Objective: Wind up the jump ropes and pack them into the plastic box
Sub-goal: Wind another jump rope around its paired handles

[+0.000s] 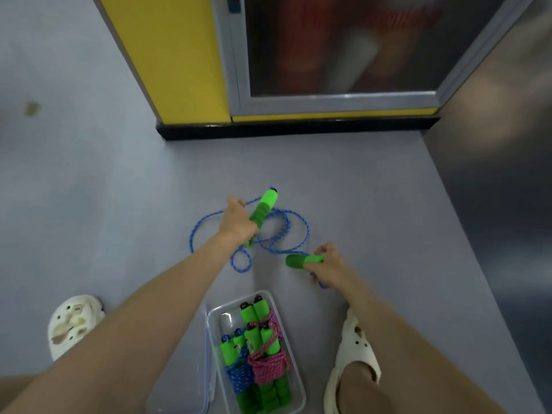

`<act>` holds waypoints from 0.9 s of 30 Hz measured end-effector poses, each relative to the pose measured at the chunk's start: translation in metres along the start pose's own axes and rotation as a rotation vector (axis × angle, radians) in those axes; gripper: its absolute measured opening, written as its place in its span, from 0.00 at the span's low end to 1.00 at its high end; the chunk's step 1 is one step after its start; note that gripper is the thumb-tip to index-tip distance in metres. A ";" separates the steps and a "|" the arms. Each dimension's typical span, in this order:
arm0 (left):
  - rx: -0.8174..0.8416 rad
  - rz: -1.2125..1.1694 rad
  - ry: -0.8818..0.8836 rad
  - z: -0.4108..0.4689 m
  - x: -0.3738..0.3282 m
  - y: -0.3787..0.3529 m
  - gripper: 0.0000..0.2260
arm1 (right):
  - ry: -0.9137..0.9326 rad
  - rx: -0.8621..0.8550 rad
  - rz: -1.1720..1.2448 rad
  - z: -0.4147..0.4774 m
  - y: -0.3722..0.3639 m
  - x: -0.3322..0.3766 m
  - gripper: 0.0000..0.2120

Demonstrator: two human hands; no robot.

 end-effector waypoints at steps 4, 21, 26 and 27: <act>0.035 -0.069 0.015 -0.049 -0.027 0.057 0.28 | 0.073 -0.070 0.021 -0.063 0.033 0.039 0.10; 0.183 -0.166 -0.313 -0.250 -0.039 0.167 0.12 | 0.520 -0.038 -0.066 -0.248 0.021 0.111 0.19; 0.250 -0.217 -0.356 -0.248 -0.039 0.154 0.11 | 0.481 0.057 0.156 -0.231 0.014 0.111 0.14; 0.289 -0.245 -0.345 -0.247 -0.042 0.153 0.09 | 0.469 0.072 0.223 -0.227 0.014 0.110 0.14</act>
Point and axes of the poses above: each hand's wrist, its own z-axis towards the middle knuckle, its own y-axis out of the back of the hand, x = y × z, the point moved 2 cm from there along z, towards the middle knuckle, and after that the axes turned 4 degrees about -y, right-handed, at the moved point
